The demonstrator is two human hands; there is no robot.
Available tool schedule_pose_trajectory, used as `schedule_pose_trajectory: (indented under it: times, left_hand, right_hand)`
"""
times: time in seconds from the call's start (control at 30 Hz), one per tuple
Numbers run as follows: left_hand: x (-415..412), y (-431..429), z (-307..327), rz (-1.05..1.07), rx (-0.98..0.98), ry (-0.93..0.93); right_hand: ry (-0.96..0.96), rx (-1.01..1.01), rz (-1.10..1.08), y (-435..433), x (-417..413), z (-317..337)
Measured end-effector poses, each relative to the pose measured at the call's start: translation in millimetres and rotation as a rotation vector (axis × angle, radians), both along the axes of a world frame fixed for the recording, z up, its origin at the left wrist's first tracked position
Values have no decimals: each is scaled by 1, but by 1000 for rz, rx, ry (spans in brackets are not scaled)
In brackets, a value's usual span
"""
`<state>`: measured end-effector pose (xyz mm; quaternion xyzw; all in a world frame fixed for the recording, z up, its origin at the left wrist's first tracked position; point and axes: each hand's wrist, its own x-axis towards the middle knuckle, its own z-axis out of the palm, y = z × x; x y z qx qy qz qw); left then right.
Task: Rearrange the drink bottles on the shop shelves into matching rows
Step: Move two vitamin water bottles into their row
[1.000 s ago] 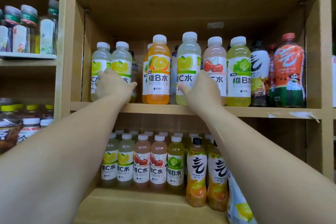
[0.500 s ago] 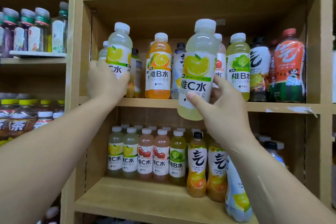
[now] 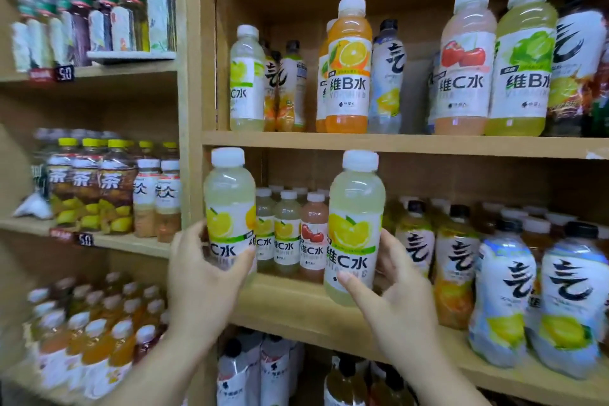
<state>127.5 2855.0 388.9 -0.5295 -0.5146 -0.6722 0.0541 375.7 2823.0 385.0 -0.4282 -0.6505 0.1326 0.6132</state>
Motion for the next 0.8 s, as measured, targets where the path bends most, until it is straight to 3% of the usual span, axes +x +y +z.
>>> schedule_pose_trajectory:
  times: [0.17,0.8]
  left_hand:
    - [4,29,-60,-18,-154,-44]
    - [-11,95,-91,-60,-280,16]
  right_hand:
    - [-55,-147,-34,37,-16,-44]
    - [-158,-347,-69,124,-40,-69]
